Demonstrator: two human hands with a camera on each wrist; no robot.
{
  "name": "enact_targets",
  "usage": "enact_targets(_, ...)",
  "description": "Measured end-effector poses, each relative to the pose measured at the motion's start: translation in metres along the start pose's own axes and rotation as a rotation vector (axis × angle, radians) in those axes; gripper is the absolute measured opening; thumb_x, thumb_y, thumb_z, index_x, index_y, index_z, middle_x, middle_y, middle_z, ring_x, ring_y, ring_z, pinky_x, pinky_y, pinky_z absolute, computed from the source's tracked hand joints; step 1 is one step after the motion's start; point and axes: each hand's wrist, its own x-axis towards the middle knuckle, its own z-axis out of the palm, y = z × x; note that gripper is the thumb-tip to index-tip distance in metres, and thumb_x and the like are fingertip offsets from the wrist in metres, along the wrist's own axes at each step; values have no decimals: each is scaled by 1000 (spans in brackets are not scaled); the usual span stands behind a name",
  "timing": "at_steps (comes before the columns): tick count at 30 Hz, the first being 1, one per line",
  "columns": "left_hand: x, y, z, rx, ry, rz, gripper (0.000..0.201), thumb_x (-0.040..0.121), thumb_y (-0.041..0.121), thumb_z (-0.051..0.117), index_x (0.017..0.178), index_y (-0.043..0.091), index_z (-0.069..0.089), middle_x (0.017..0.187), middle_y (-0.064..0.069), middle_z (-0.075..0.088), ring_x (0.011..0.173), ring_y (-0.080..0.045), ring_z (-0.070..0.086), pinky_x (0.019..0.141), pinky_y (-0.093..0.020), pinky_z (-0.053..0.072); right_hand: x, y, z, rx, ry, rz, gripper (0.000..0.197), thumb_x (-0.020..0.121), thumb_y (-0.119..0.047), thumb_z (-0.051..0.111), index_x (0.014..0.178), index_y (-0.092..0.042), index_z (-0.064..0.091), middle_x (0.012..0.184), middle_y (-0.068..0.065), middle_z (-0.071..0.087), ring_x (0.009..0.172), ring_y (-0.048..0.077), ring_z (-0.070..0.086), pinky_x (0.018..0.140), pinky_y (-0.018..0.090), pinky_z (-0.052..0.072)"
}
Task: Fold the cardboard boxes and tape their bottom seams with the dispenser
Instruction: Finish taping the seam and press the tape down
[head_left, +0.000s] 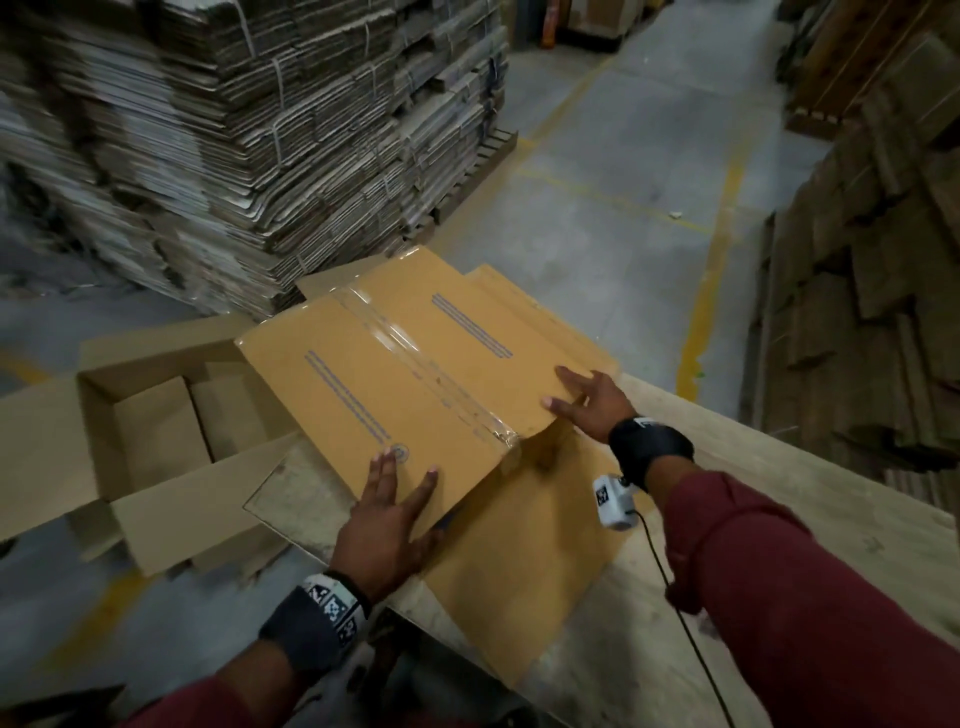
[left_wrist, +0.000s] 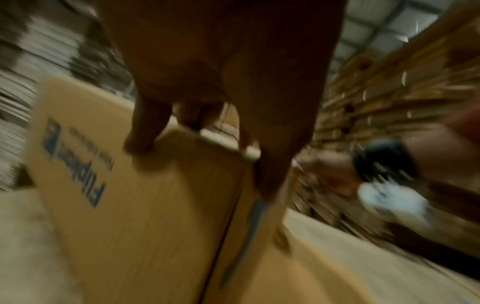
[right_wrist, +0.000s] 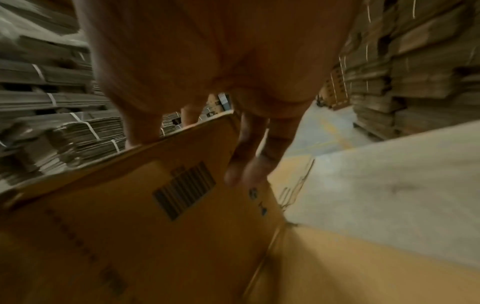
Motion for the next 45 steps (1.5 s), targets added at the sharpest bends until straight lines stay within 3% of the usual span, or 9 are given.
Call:
enact_targets(9,44,-73,-71,60,-181,234,95,74,80,34,160,40,28,170,-11,-10,158,-25,-8,128,-34,13,-54,19,85,-94,219,-52,60,86,-64,66,139,-38,55,137,1,52,120,26,58,96,39,52)
enact_targets(14,82,-88,-77,23,-178,346,74,92,52,65,159,34,38,169,-9,-13,157,-23,-13,128,-36,17,-40,9,86,222,502,60,35,74,-77,66,85,-44,65,115,3,52,105,30,61,95,48,53)
enact_targets(17,104,-103,-87,-27,-209,384,69,94,38,73,156,31,45,169,-7,-10,157,-21,-11,128,-33,11,2,-11,61,469,622,148,55,73,-80,69,115,-45,61,131,10,52,120,32,55,106,48,47)
enact_targets(20,145,-125,-110,-43,-215,433,70,89,31,78,153,30,49,171,-6,-3,158,-19,-2,128,-36,16,38,-40,45,396,358,110,86,81,-62,77,153,-32,42,157,-2,41,141,20,42,113,34,36)
enact_targets(27,168,-156,-131,18,-198,564,63,89,51,76,146,33,58,172,-3,13,156,-15,22,122,-36,35,14,-50,58,438,357,192,70,77,-48,85,140,-33,60,146,0,57,134,24,53,109,39,47)
enact_targets(32,144,-148,-93,-72,-195,671,70,87,53,69,152,37,49,173,6,8,159,-13,11,115,-66,35,-71,-8,84,414,396,304,83,69,-74,77,143,-47,52,141,4,59,126,23,57,106,39,49)
enact_targets(35,138,-115,-79,-54,-292,666,84,83,40,79,157,40,39,171,14,0,157,-5,1,118,-68,28,-103,12,75,415,410,359,93,61,-85,74,143,-46,52,144,3,57,129,21,56,109,42,48)
enact_targets(38,130,-74,-76,-29,-376,606,83,89,40,78,159,39,33,167,19,-5,155,-1,-6,122,-69,14,-130,25,57,435,354,370,86,70,-57,86,147,-36,52,145,-4,54,126,11,50,107,31,43)
enact_targets(45,94,32,-81,219,-254,573,73,91,69,58,152,30,47,165,0,38,157,-19,23,121,-70,6,-159,44,55,401,329,300,95,53,-59,89,140,-36,59,131,-7,55,120,8,52,100,22,42)
